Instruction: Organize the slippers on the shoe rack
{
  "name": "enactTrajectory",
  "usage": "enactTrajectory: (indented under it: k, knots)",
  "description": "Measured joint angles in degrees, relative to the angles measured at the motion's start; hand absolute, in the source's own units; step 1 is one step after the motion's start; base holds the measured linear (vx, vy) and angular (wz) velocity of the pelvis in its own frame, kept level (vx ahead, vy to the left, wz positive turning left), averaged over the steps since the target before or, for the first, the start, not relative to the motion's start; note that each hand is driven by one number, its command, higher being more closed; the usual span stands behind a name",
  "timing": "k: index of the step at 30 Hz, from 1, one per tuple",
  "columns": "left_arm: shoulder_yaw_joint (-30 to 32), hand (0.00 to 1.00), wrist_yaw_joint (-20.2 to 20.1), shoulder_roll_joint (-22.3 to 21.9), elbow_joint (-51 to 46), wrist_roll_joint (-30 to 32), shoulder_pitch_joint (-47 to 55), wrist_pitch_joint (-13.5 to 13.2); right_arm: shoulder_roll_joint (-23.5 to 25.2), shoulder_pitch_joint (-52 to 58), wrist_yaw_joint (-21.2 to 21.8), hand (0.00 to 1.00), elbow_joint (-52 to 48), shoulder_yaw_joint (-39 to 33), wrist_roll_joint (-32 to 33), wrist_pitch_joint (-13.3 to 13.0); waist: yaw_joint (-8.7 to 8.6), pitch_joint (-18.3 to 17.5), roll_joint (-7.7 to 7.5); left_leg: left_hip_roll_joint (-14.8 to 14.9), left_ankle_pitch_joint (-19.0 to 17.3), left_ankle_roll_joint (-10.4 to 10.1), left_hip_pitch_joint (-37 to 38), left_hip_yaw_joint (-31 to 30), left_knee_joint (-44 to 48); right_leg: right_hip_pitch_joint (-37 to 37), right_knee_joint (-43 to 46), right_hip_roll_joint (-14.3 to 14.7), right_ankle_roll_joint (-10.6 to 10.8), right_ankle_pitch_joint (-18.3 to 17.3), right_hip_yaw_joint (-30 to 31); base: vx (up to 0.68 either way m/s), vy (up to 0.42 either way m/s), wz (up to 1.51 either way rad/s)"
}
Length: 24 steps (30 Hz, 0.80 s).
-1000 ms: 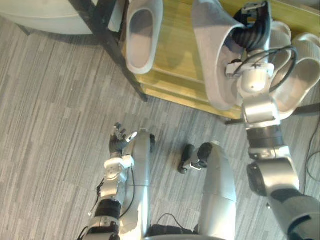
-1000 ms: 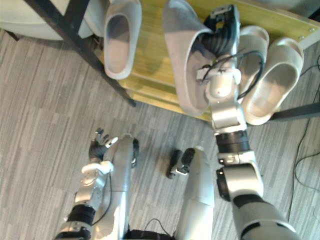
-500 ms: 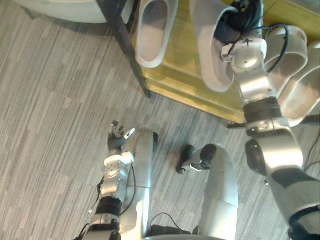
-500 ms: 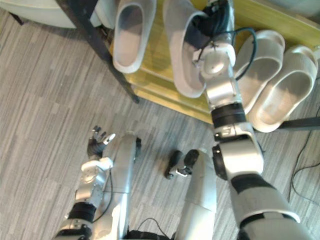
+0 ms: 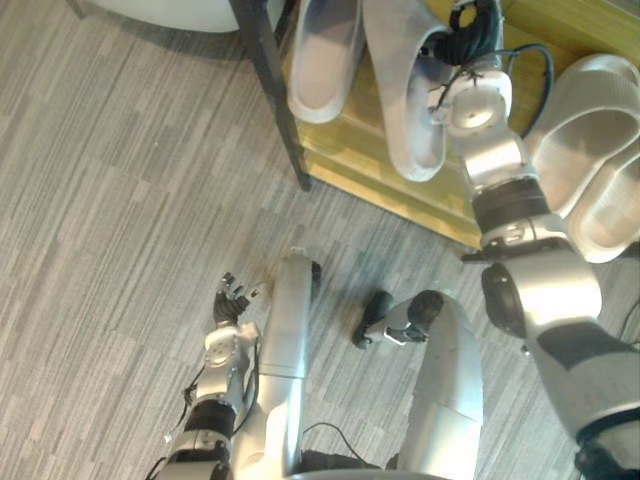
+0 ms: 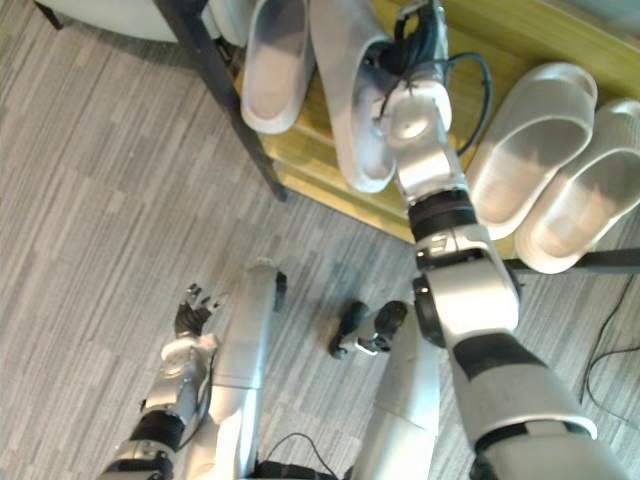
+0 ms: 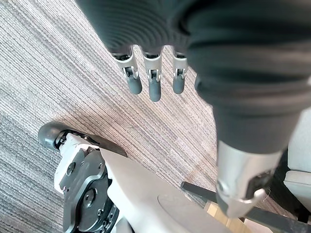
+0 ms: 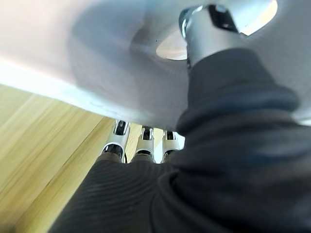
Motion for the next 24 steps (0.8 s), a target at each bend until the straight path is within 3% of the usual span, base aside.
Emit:
enactTrajectory:
  k: [13,24]
  knots:
    - [0.07,0.00,0.28,0.20,0.07,-0.08,0.16,-0.15,-0.19,0.29,-2.04,0.00,-1.07,-0.39,0.27,0.12,-0.09,0.00,-0.01,0.60,-0.01,0.03,-0.16,0.69,0.02,-0.70,0.00,0.19,0.04,0.03,0.59,0.00,-0.003,-0.01]
    - [0.10,0.00,1.10,0.36,0.03,-0.05,0.42,-0.03,-0.52,6.26,-5.04,0.00,-14.17,-6.24,-0.35,1.60,-0.36,0.00,-0.01,0.89,-0.03,0.06,0.15,1.01,-0.14,-0.62,-0.19,0.36,0.12,0.07,0.81,0.00,0.000,0.00]
